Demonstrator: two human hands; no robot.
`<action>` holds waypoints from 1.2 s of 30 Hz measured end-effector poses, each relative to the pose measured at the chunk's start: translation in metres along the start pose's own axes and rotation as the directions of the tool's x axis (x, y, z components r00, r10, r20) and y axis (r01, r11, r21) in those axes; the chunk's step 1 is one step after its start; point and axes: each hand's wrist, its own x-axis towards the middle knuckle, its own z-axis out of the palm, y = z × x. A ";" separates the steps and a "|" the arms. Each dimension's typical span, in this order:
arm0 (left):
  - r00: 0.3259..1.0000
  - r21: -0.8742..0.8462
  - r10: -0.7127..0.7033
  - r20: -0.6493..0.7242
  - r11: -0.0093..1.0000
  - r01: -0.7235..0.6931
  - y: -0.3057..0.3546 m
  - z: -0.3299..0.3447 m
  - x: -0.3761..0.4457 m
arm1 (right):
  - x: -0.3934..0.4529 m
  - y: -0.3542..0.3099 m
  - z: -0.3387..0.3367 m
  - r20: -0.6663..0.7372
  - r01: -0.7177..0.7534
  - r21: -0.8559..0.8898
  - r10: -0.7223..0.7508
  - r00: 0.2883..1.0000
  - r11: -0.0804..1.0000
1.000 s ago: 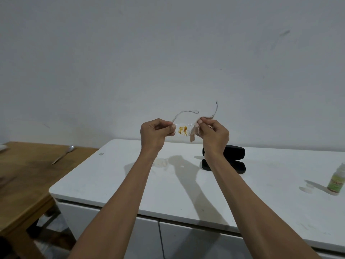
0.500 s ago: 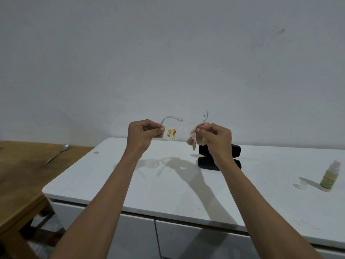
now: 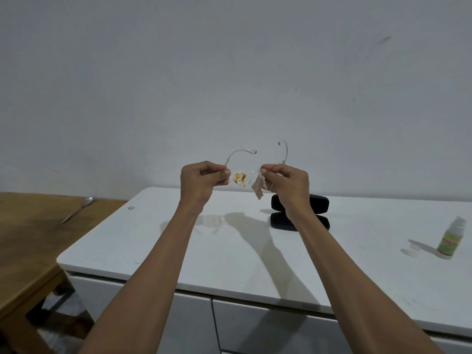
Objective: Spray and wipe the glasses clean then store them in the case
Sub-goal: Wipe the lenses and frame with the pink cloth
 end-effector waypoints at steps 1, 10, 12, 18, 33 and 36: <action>1.000 0.001 -0.010 -0.004 1.000 0.010 -0.001 -0.002 0.000 | 0.000 -0.001 -0.004 0.061 -0.004 -0.006 0.004 0.998 1.000; 0.999 0.028 -0.028 -0.030 0.999 0.028 -0.006 -0.008 0.001 | -0.013 -0.003 -0.013 0.075 0.041 0.066 -0.046 0.996 0.997; 0.999 0.030 -0.017 -0.045 0.999 0.018 -0.007 -0.004 0.001 | -0.017 0.003 -0.005 -0.023 0.026 0.132 -0.023 0.999 0.991; 0.997 0.030 -0.003 -0.074 1.000 0.005 -0.009 0.001 0.000 | -0.034 0.021 0.016 -0.261 -0.046 0.281 0.122 0.958 0.959; 0.993 0.080 -0.003 -0.122 0.997 0.012 -0.012 0.006 -0.004 | -0.052 0.033 0.037 -0.285 -0.013 0.214 0.075 0.956 0.977; 0.991 0.088 -0.006 -0.131 0.996 0.018 -0.015 0.011 -0.007 | -0.055 0.032 0.046 -0.255 -0.035 0.333 0.126 0.959 0.942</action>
